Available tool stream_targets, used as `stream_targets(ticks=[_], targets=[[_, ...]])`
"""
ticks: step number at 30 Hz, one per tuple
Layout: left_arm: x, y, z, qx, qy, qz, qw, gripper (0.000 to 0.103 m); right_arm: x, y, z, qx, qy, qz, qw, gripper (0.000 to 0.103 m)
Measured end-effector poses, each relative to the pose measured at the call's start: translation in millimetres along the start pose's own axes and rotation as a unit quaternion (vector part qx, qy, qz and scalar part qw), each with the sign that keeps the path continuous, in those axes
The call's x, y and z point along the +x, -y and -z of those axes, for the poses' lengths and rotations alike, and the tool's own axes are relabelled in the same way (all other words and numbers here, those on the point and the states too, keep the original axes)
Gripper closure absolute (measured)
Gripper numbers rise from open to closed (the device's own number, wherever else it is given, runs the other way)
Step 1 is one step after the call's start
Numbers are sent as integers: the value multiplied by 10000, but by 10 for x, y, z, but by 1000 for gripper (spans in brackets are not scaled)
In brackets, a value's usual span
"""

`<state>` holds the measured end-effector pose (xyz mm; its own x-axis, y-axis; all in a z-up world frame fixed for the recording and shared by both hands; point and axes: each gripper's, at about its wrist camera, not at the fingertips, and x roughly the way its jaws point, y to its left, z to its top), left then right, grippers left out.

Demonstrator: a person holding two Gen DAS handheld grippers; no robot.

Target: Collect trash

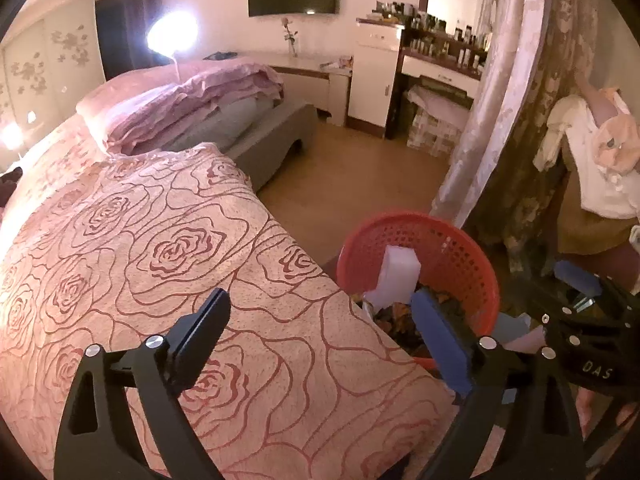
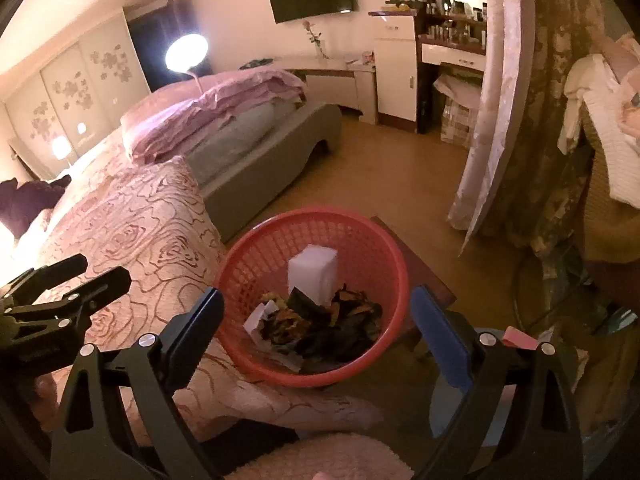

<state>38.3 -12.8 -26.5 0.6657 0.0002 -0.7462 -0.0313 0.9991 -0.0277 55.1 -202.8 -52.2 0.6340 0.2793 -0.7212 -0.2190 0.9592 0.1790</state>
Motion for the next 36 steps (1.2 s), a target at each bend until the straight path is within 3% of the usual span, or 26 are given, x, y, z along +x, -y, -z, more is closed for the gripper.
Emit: stream_targets(ticks=[14, 36], targets=[[-254, -63, 145, -192, 316, -203, 9991, 8, -208, -86, 172, -114, 281, -29, 9995, 7], [-387, -19, 289, -277, 398, -366, 9982, 8, -386, -84, 227, -95, 624, -17, 9980, 7]])
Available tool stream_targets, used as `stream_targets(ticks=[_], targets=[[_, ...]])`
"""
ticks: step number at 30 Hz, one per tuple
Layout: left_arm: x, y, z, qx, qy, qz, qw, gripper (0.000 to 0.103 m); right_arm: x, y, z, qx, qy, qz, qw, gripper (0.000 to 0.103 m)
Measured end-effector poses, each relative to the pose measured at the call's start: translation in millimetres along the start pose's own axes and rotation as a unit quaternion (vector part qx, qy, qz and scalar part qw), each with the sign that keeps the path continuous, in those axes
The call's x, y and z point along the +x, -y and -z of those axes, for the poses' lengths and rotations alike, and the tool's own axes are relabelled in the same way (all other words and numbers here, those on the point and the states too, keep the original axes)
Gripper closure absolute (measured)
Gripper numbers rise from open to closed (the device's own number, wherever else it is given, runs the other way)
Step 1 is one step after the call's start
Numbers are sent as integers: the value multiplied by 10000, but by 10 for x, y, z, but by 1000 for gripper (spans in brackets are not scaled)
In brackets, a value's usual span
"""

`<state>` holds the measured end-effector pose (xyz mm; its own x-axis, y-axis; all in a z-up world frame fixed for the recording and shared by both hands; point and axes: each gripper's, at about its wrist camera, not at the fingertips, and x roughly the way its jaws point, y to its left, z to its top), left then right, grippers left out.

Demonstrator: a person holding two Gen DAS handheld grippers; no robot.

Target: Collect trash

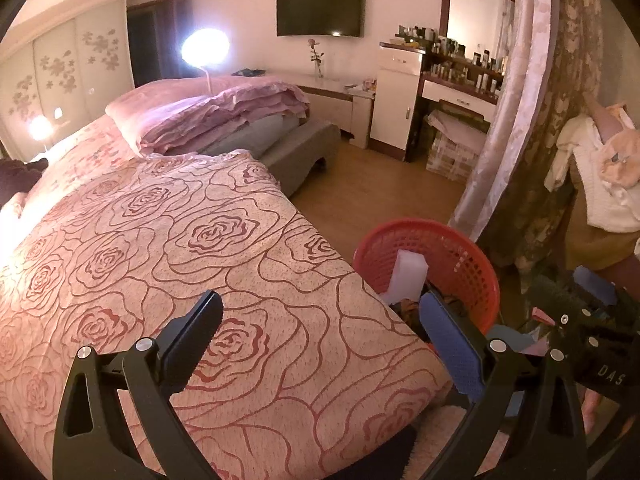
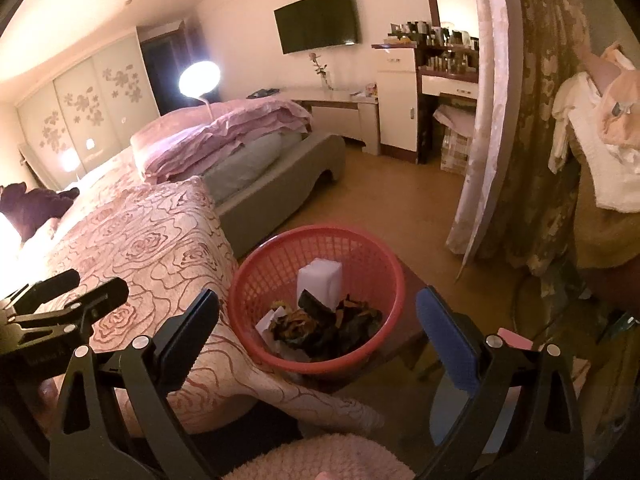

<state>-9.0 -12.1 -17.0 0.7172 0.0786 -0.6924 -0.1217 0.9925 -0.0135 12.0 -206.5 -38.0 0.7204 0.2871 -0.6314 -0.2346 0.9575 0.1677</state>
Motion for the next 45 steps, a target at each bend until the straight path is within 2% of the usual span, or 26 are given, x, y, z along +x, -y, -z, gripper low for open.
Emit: stream_targets(ticks=[14, 45], targets=[[-194, -16, -17, -26, 247, -62, 9997, 8, -150, -55, -42, -73, 148, -59, 9998, 7], [-210, 22, 20, 51, 254, -90, 9996, 8, -161, -56, -46, -69, 134, -48, 9999, 7]])
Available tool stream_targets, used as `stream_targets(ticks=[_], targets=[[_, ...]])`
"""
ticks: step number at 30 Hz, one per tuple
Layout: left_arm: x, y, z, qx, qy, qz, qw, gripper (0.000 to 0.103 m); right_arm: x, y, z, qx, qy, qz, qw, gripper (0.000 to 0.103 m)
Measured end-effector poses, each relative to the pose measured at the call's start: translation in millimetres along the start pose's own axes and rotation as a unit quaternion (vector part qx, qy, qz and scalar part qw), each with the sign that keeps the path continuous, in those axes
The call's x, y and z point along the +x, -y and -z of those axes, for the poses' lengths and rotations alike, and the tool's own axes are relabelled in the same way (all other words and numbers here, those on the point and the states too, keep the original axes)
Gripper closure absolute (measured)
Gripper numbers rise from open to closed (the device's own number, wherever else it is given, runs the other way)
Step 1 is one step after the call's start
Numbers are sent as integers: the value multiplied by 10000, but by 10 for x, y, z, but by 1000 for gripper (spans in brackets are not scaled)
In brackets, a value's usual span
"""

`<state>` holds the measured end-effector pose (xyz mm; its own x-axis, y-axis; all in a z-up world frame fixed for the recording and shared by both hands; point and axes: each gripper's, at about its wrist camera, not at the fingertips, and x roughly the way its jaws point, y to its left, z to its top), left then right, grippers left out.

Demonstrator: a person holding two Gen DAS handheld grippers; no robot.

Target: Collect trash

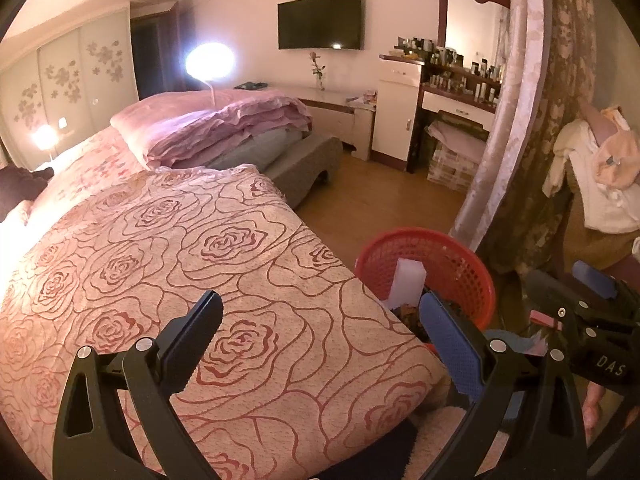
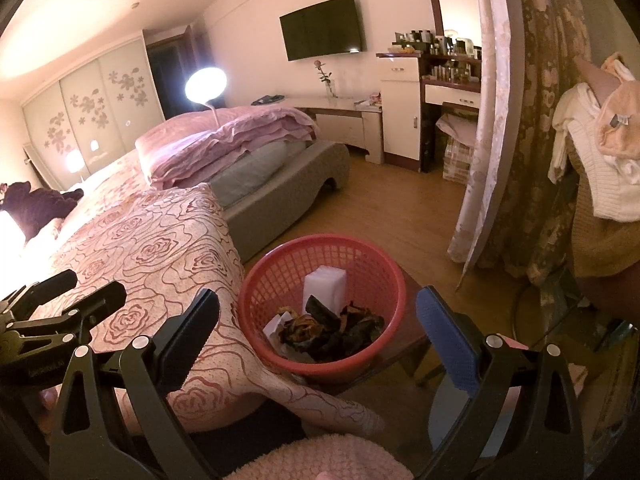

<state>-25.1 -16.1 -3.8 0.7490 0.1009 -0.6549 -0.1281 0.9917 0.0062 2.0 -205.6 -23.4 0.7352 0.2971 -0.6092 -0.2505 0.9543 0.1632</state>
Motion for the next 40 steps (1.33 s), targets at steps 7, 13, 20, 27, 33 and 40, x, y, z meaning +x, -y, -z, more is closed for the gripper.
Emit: stream_targets(ticks=[7, 13, 20, 27, 33, 40], targets=[[13, -10, 5, -4, -35, 12, 10000, 8, -6, -1, -3, 1, -1, 3, 10000, 7], [30, -23, 15, -26, -65, -1, 10000, 8, -6, 1, -4, 5, -8, -2, 10000, 7], [42, -32, 24, -37, -106, 59, 9999, 8, 1, -2, -5, 2, -8, 4, 10000, 7], [-53, -75, 43, -57, 115, 181, 9998, 8, 11, 52, 47, 24, -38, 43, 10000, 7], [-96, -209, 14, -113, 68, 90, 9999, 8, 69, -31, 120, -172, -92, 161, 9997, 7], [-219, -844, 71, -580, 113, -684, 9959, 8, 309, -754, 420, -947, -801, -743, 9895, 7]])
